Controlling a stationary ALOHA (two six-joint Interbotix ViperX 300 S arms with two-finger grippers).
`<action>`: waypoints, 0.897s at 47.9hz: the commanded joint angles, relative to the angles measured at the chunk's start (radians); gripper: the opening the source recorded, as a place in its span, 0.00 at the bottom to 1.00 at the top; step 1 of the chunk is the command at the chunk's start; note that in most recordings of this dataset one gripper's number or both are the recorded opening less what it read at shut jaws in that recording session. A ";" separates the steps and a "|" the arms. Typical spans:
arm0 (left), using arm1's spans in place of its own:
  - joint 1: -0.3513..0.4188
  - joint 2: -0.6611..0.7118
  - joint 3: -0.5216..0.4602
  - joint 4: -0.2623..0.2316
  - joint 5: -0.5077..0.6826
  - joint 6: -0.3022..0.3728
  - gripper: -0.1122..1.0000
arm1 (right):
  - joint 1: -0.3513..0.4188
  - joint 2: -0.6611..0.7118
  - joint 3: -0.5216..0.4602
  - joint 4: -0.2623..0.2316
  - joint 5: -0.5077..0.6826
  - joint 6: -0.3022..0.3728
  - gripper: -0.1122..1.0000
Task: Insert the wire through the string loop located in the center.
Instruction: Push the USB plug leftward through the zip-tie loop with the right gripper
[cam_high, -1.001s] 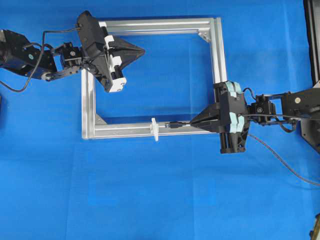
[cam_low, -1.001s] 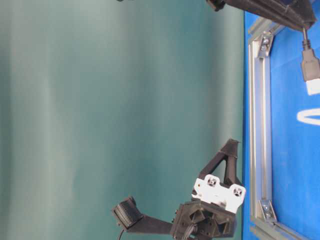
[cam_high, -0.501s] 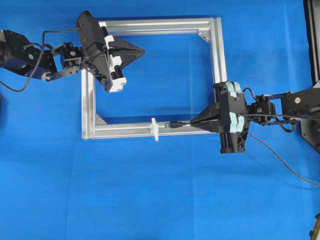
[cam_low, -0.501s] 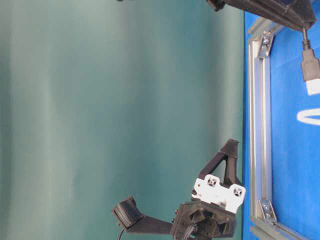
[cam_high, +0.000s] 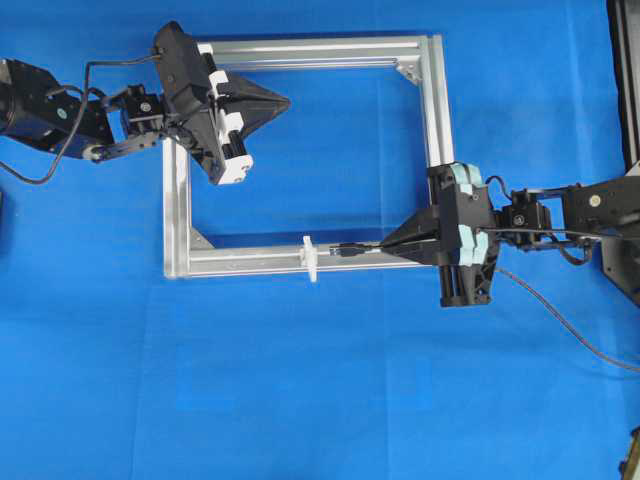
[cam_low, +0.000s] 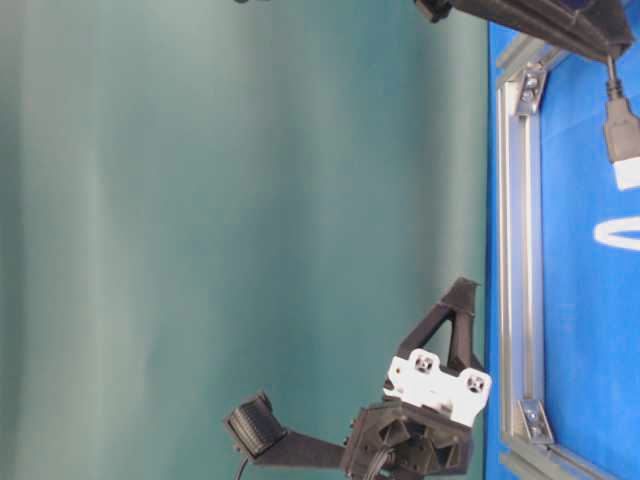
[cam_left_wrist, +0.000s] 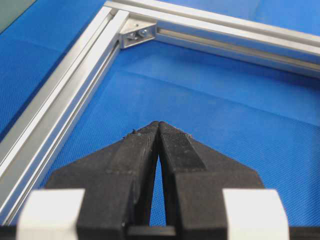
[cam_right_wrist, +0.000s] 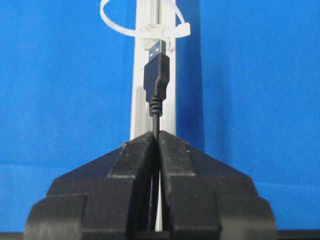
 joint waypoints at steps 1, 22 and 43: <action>0.003 -0.037 -0.011 0.003 -0.005 0.000 0.10 | -0.002 -0.005 -0.018 0.002 -0.009 0.000 0.08; 0.002 -0.037 -0.009 0.003 -0.005 0.000 0.10 | -0.002 0.083 -0.110 0.002 -0.009 0.000 0.08; 0.003 -0.037 -0.008 0.005 -0.005 0.002 0.10 | -0.002 0.176 -0.233 0.002 -0.009 0.000 0.08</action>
